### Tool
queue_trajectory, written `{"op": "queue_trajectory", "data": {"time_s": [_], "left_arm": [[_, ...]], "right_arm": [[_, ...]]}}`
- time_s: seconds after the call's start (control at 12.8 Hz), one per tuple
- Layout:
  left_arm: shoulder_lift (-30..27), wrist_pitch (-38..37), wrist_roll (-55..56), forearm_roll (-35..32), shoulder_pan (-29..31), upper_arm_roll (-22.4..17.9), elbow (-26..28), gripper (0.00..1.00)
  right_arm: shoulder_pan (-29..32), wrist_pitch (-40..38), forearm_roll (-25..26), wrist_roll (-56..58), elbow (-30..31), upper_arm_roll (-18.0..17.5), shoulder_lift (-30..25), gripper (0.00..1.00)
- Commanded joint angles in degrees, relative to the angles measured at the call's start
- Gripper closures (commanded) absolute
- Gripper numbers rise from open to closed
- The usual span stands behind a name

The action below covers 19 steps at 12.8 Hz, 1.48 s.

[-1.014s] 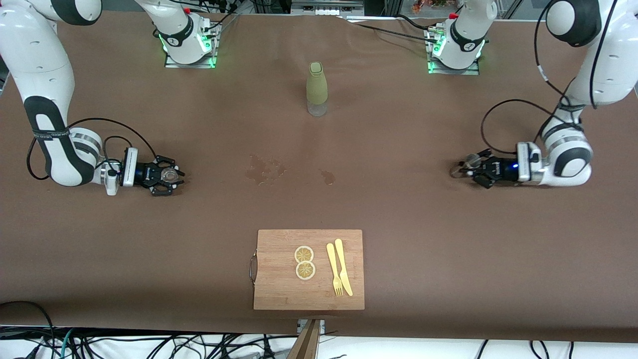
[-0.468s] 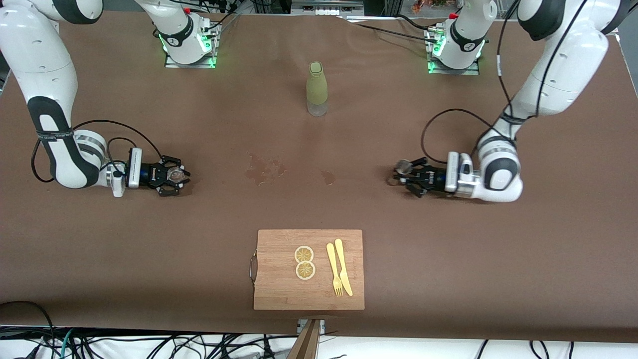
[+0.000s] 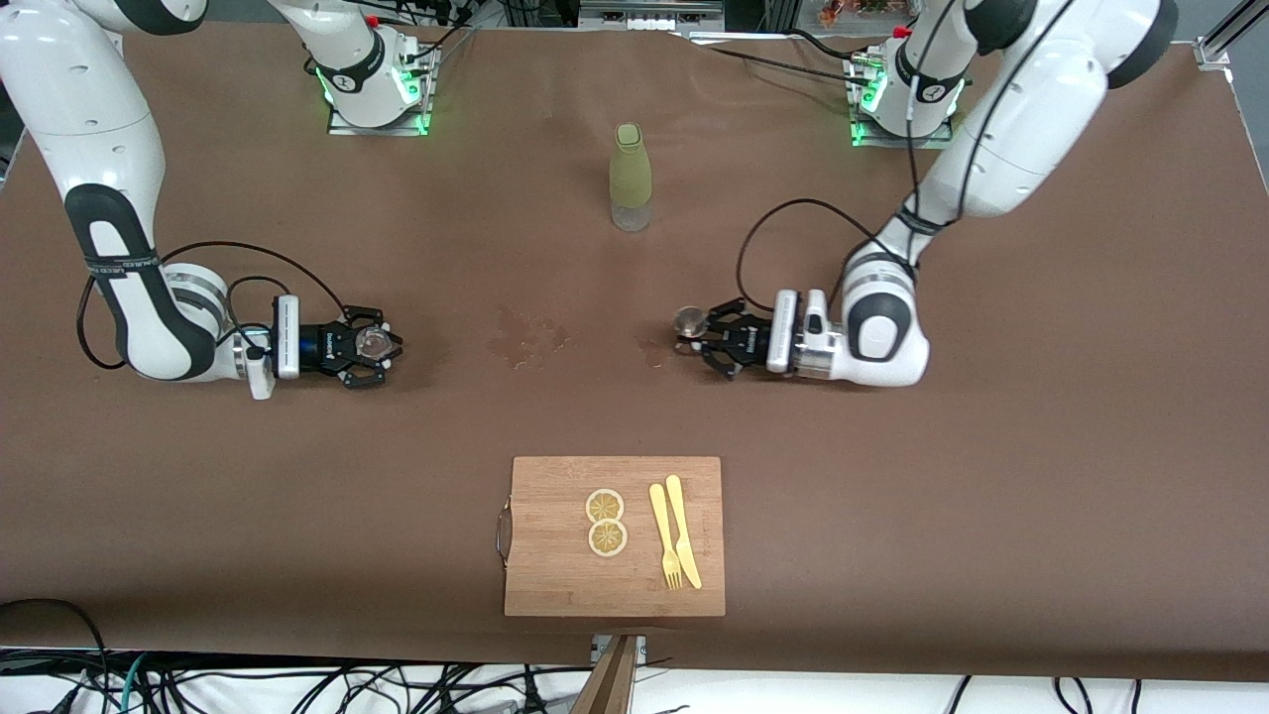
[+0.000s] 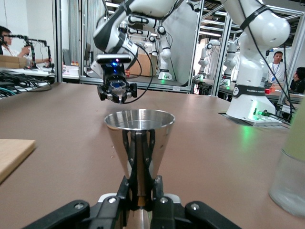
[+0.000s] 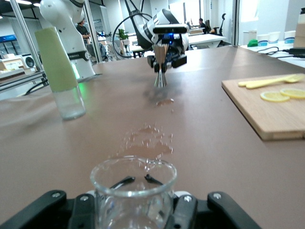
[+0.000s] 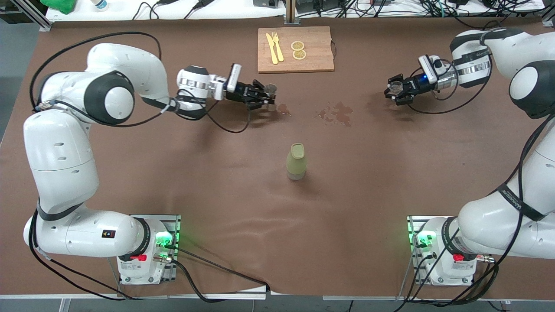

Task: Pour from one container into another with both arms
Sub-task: 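Carry the glass cup and the jigger toward each other at table center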

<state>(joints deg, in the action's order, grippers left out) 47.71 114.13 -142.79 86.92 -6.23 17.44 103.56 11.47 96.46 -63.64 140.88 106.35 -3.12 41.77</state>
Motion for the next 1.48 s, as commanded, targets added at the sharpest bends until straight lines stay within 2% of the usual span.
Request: {"op": "queue_trajectory", "data": {"time_s": [0.0, 0.31, 0.47, 0.94, 1.17, 1.4], "left_arm": [[1.5, 3.37, -0.03, 7.35, -5.27, -0.47, -1.78, 1.0], [5.54, 5.31, -0.12, 9.76, -9.76, -0.47, -8.1, 1.0], [6.77, 6.36, -0.56, 12.38, -11.52, -0.47, -9.51, 1.0], [11.08, 12.16, -0.82, 18.63, -16.8, -0.47, -16.71, 1.0], [13.02, 13.48, -0.91, 19.77, -18.2, -0.65, -19.62, 1.0], [12.93, 13.49, -0.91, 22.5, -19.35, -0.65, -19.71, 1.0]], "right_arm": [[-0.3, -1.19, -1.04, -4.2, -0.52, -3.02, -1.69, 0.82], [-6.0, -1.46, -5.6, -6.94, -0.79, -4.17, -4.14, 0.82], [-8.99, -0.84, -8.25, -7.03, -0.53, -4.17, -5.64, 0.82], [-16.03, 8.63, -8.26, -14.47, 2.1, -4.35, -13.63, 0.85], [-18.84, 11.36, -7.99, -16.08, 2.11, -4.35, -14.61, 0.85], [-20.78, 14.36, -7.73, -17.04, 3.33, -4.44, -16.02, 0.85]]}}
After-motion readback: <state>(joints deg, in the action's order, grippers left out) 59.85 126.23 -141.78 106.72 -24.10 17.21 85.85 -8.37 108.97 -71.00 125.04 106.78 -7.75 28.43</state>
